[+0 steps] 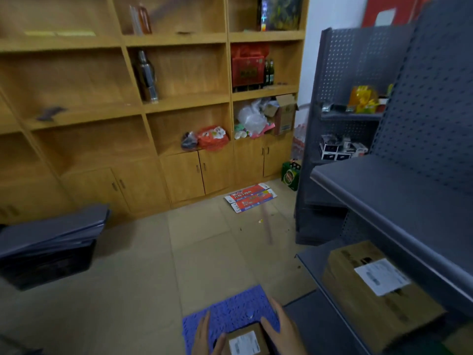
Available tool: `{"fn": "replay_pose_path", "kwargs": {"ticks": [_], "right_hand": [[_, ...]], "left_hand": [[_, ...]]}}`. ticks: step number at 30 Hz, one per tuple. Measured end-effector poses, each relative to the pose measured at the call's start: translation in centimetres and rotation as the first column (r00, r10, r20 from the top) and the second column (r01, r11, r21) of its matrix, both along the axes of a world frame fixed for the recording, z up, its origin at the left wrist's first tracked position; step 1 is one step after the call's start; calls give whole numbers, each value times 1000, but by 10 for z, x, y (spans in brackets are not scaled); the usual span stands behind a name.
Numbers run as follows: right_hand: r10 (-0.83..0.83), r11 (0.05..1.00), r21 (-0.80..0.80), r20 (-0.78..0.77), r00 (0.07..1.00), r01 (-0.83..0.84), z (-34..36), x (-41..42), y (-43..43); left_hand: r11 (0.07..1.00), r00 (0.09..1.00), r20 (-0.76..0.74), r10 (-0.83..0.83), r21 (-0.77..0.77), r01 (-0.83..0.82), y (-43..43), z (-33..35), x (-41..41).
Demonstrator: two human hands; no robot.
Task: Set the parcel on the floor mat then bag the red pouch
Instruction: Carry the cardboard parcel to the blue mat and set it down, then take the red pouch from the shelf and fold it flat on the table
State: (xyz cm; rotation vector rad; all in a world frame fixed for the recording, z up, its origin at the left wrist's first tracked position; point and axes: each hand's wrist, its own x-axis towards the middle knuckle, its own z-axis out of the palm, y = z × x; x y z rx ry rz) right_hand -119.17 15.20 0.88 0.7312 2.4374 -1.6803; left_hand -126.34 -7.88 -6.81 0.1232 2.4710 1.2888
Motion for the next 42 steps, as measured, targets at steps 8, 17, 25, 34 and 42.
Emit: {"fn": "replay_pose_path", "kwargs": {"ticks": [8,17,25,34,42], "right_hand": [[61,996,62,-37,997,-59,42,27,14],[-5,1000,2,-54,999,5,77,77,2],[-56,995,75,-54,997,60,92,129,-28],[-146,966,198,-105,984,165,102,212,-114],[-239,942,217,-98,966,255,102,327,-175]], "left_hand": [[1000,989,-150,9,24,-5,24,78,15],[972,986,-159,41,235,-2,27,117,38],[942,982,-188,-31,322,91,-2,130,74],[920,971,-183,-157,330,211,-81,144,152],[875,952,-137,-275,375,307,-127,155,258]]}}
